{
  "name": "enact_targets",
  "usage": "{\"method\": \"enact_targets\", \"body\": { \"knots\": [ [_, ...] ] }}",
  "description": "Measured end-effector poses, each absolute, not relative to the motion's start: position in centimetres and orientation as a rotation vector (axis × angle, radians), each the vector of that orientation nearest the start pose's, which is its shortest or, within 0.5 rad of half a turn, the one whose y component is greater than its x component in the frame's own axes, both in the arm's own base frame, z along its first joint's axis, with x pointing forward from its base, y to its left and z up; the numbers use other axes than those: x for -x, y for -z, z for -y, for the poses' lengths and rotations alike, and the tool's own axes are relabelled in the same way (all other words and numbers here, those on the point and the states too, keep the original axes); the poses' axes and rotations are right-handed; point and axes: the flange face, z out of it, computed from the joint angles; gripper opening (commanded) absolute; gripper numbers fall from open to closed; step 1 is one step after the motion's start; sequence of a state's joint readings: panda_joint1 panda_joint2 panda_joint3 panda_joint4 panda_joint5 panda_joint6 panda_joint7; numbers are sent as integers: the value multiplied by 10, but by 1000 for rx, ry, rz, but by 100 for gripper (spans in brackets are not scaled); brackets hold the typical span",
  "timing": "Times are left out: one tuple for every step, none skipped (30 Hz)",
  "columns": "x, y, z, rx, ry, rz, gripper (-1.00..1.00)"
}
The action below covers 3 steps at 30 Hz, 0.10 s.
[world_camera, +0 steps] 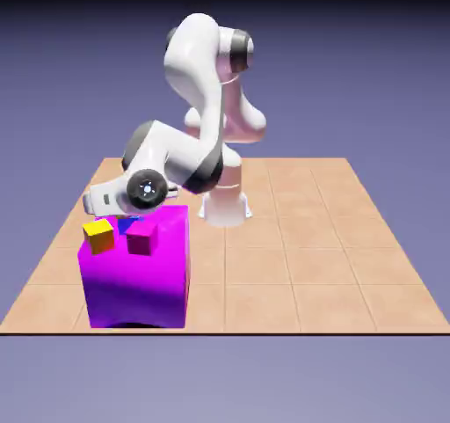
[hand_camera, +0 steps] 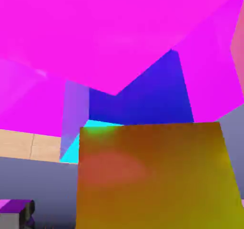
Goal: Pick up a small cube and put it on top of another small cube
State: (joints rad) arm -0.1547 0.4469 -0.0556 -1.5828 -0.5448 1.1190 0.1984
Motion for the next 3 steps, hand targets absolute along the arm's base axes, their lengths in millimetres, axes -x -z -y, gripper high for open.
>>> {"method": "enact_targets", "body": {
  "knots": [
    [-550, -377, 181, -2264, 1138, 475, 100],
    [-556, -384, 178, -2264, 1139, 475, 100],
    [-561, -390, 176, -2265, 1139, 475, 100]
  ]
}}
